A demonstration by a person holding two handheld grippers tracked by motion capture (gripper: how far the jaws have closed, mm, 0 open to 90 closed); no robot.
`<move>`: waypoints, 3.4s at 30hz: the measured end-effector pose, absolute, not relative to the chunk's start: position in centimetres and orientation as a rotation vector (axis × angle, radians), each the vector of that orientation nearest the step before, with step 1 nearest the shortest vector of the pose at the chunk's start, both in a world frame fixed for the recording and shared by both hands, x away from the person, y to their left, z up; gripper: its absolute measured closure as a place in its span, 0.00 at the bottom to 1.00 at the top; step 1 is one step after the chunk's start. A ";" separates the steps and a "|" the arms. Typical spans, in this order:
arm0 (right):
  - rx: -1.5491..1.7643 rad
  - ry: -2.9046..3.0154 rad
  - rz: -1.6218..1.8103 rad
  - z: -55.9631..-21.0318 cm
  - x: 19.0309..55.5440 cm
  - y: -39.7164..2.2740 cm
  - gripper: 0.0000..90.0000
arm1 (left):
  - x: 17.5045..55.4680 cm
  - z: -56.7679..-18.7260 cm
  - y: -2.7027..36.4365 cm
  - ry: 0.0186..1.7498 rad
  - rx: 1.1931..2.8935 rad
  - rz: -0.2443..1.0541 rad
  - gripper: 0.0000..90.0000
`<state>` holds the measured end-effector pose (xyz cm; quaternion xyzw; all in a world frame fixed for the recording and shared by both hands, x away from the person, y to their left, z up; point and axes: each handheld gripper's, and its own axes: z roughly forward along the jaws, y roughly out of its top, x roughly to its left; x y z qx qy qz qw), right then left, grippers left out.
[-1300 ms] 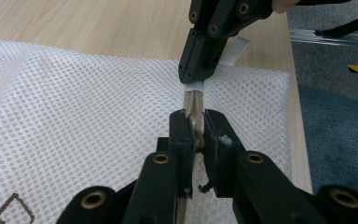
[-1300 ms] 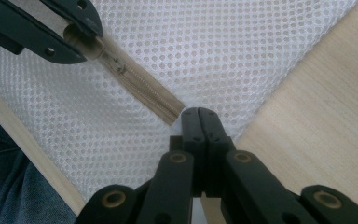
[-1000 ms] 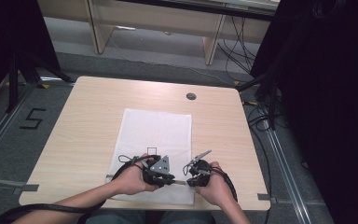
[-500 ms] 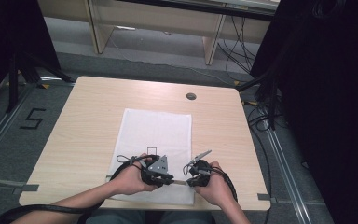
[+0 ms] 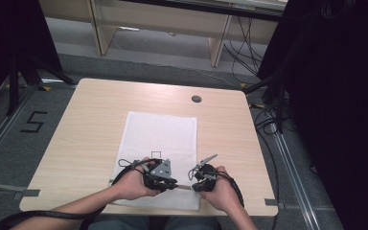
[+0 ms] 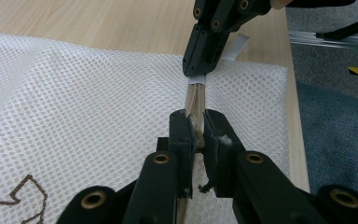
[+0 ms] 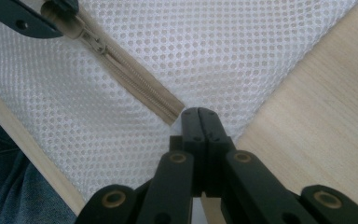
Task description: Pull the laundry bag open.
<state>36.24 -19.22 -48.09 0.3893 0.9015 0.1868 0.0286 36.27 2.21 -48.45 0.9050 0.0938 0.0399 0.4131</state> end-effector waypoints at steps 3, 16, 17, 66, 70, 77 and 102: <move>1.200 2.782 0.579 -48.1 36.2 -19.2 1.00 | 36.3 -48.4 2.2 0.236 2.276 0.101 0.91; 1.201 2.782 0.577 -48.1 36.2 -19.2 1.00 | 36.3 -48.5 2.6 0.241 2.274 0.098 0.91; 1.201 2.782 0.577 -48.1 36.2 -19.2 1.00 | 36.3 -48.5 2.6 0.242 2.274 0.098 0.91; 1.197 2.781 0.574 -48.1 36.2 -19.2 1.00 | 36.0 -48.4 4.1 0.259 2.261 0.099 0.91; 1.197 2.782 0.575 -48.1 36.2 -19.2 1.00 | 36.0 -48.2 4.4 0.255 2.264 0.105 0.91; 1.193 2.782 0.574 -48.1 36.2 -19.2 1.00 | 35.9 -48.2 4.5 0.251 2.267 0.109 0.91; 1.197 2.783 0.572 -48.1 36.3 -19.2 1.00 | 35.7 -48.2 5.2 0.264 2.243 0.106 0.91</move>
